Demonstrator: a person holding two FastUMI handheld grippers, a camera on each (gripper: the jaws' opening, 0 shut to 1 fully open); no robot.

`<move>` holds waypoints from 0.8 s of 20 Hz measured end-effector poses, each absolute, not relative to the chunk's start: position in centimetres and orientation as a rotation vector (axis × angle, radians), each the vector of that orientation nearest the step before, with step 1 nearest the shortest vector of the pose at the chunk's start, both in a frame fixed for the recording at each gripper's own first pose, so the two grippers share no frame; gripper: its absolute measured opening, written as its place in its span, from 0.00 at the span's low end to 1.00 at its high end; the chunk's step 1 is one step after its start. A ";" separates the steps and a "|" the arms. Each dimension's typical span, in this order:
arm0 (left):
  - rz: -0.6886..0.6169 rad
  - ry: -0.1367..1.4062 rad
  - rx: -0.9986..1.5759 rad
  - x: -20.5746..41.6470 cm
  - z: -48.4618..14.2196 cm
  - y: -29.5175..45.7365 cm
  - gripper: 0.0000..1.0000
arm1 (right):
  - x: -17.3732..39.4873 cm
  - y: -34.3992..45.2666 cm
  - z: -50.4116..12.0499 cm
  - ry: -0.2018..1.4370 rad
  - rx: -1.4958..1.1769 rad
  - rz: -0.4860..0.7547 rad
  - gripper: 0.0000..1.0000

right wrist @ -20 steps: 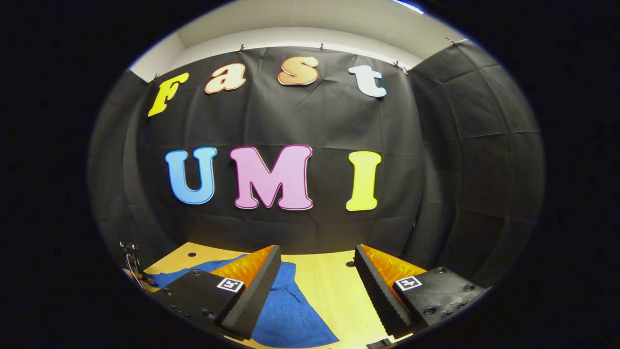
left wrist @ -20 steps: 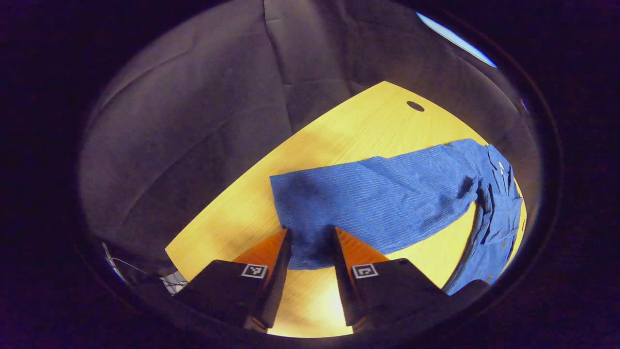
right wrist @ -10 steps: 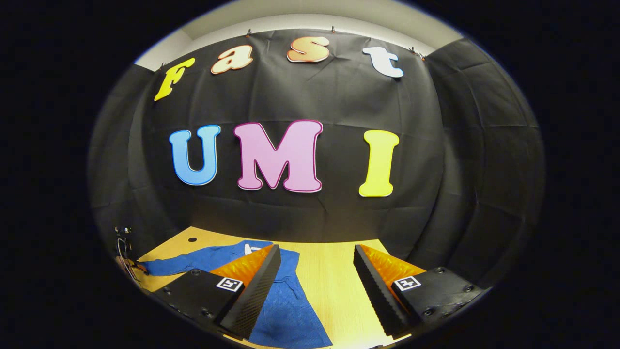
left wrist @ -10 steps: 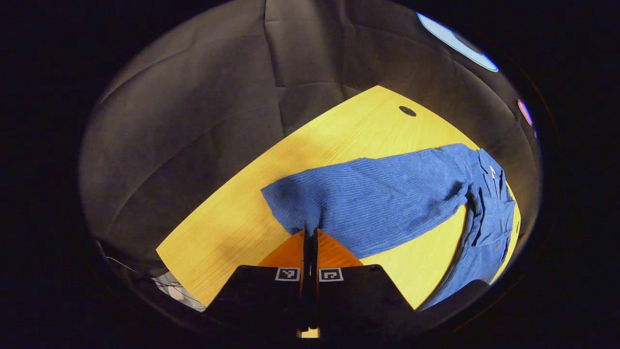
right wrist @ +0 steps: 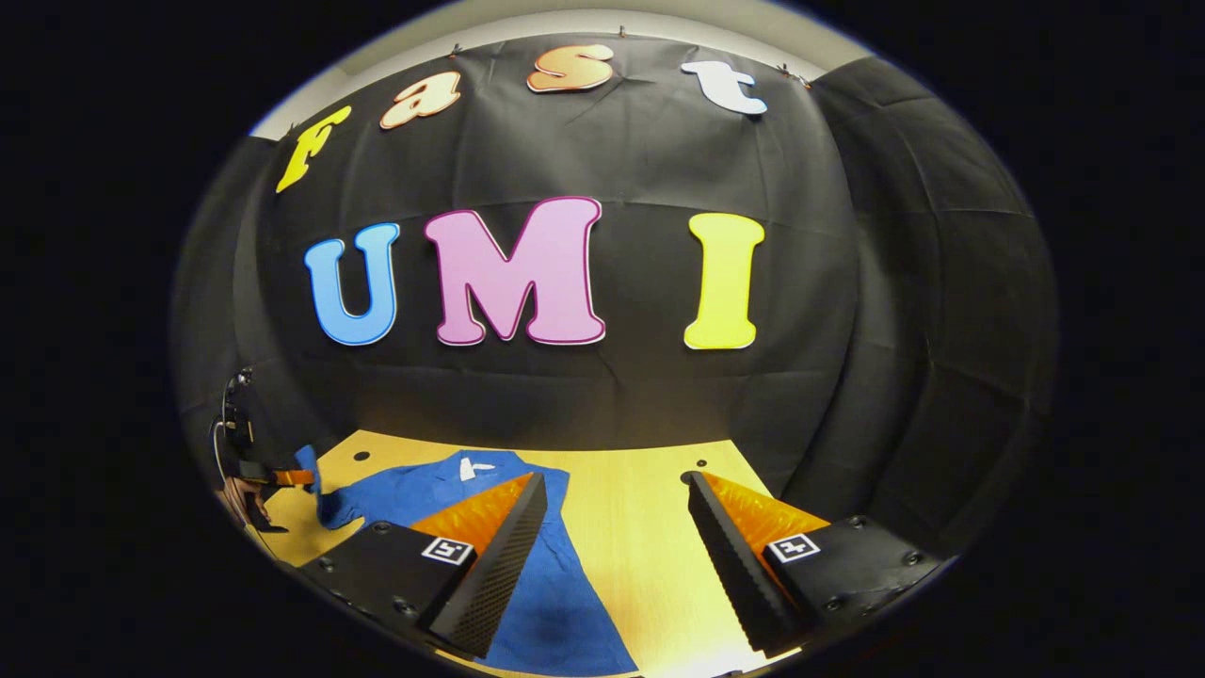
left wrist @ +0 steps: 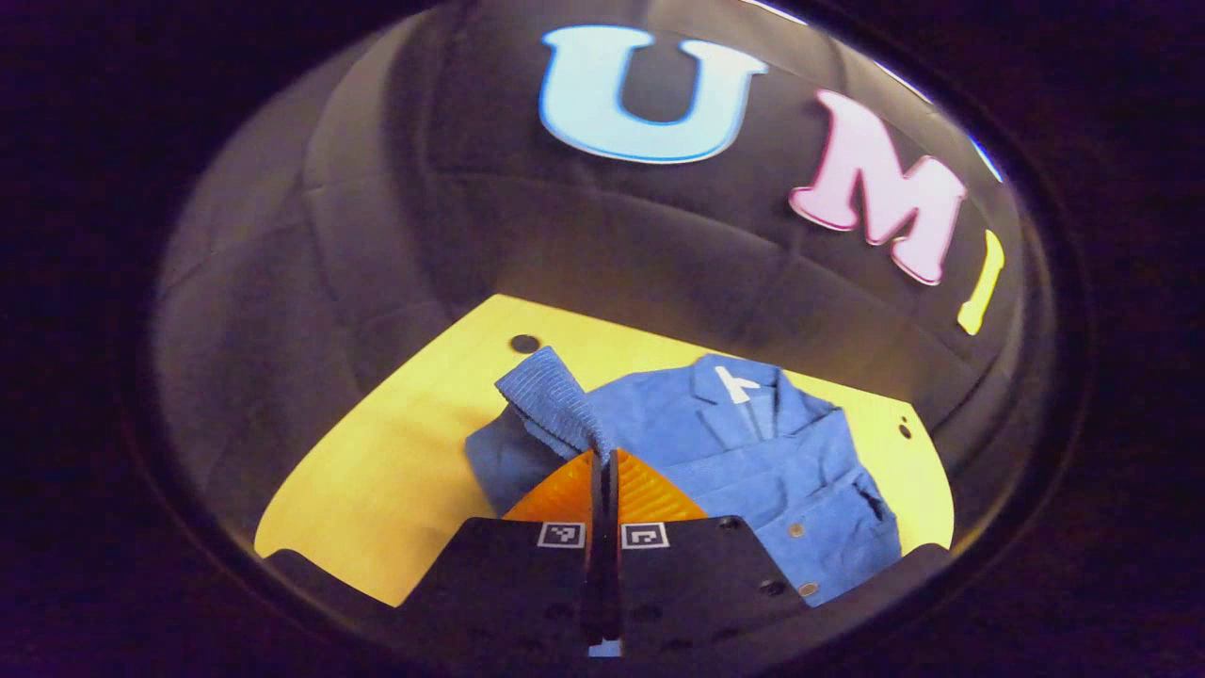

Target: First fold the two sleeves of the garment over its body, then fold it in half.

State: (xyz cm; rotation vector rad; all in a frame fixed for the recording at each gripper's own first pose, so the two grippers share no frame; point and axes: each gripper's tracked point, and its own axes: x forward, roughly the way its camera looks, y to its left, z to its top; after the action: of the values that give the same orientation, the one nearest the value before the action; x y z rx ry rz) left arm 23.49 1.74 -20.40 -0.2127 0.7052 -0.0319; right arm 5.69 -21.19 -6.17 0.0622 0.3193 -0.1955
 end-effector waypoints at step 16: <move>-0.310 0.758 -0.246 24.7 -20.8 -19.9 0.75 | 1.2 -25.0 -14.7 0.481 0.169 -0.215 0.97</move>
State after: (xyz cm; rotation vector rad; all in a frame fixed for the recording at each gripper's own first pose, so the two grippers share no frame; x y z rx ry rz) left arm 24.71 -19.95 -20.80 -0.2459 0.7581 -0.3095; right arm 1.17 -25.01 -14.66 0.1693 0.4811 -0.2149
